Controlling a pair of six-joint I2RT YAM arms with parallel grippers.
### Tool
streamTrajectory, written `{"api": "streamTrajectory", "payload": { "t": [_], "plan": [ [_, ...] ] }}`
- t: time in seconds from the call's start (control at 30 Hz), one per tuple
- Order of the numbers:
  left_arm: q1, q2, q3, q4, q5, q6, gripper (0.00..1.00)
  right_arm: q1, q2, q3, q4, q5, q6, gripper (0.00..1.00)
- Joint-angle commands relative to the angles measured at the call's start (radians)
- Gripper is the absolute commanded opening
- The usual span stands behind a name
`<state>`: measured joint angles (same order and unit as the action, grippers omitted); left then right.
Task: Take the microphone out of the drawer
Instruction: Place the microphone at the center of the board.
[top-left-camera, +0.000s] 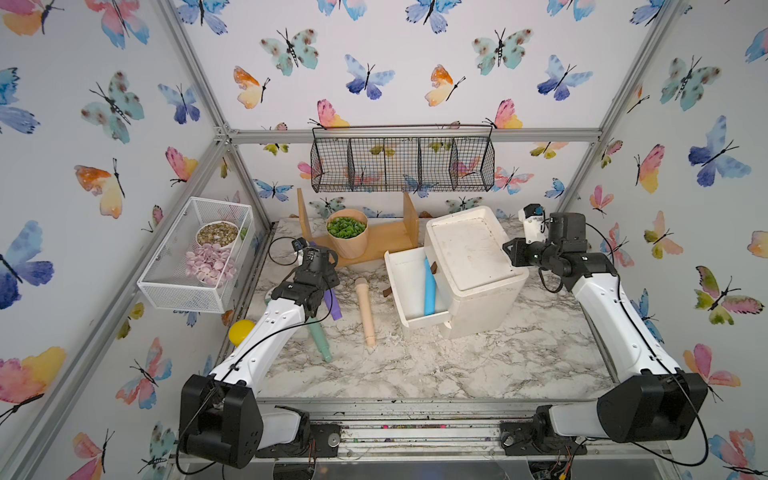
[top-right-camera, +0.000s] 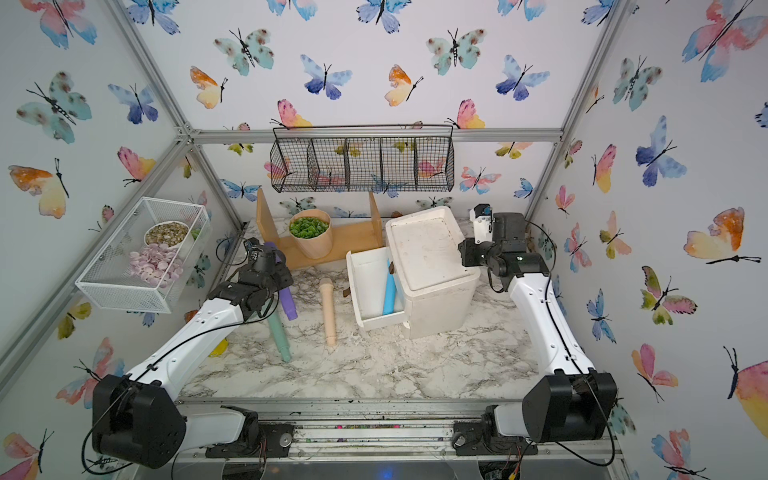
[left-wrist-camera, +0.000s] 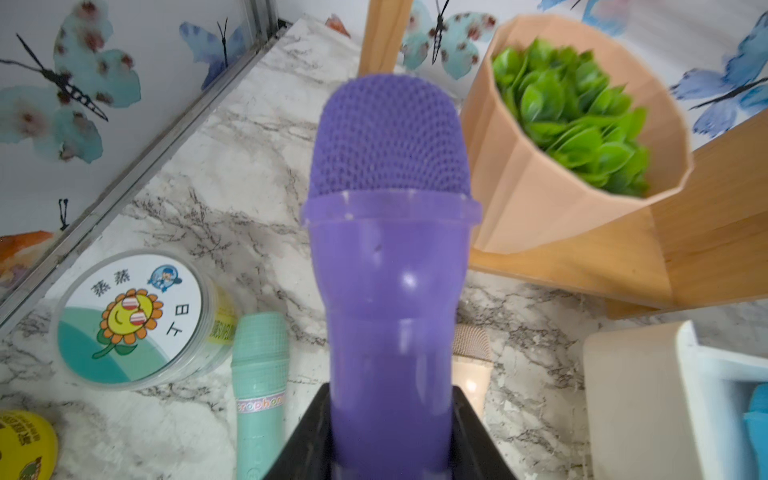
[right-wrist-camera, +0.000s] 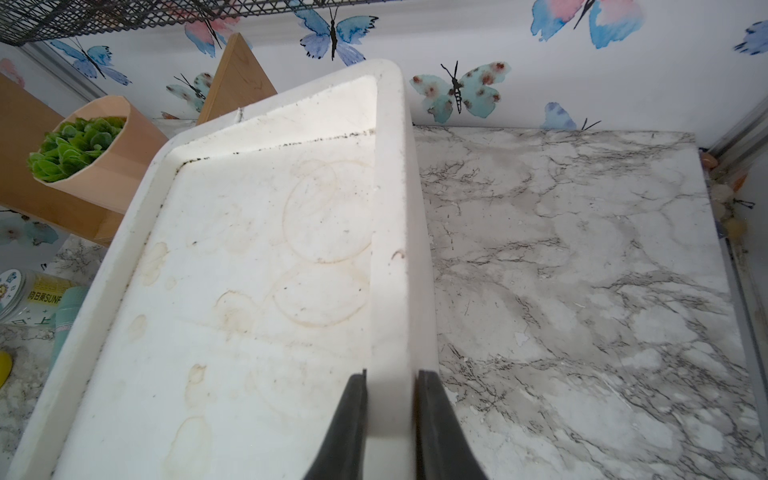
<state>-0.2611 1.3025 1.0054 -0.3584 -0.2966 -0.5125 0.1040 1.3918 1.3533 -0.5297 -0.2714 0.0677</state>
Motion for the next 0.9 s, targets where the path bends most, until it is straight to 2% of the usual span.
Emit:
{"api": "streamTrajectory", "payload": {
  "t": [0.0,0.2,0.53,0.87],
  "plan": [
    [0.005,-0.009,-0.035,-0.01,0.041,0.021,0.38,0.005,0.032,-0.008,0.018,-0.103,0.061,0.09],
    [0.005,0.048,-0.096,-0.019,0.085,-0.02,0.38,0.005,0.029,-0.012,0.017,-0.1,0.061,0.09],
    [0.005,0.095,-0.246,0.074,0.11,-0.093,0.39,0.005,0.026,-0.013,0.018,-0.103,0.063,0.09],
    [0.005,0.172,-0.289,0.125,0.114,-0.103,0.41,0.005,0.021,-0.017,0.019,-0.104,0.067,0.09]
  ]
}}
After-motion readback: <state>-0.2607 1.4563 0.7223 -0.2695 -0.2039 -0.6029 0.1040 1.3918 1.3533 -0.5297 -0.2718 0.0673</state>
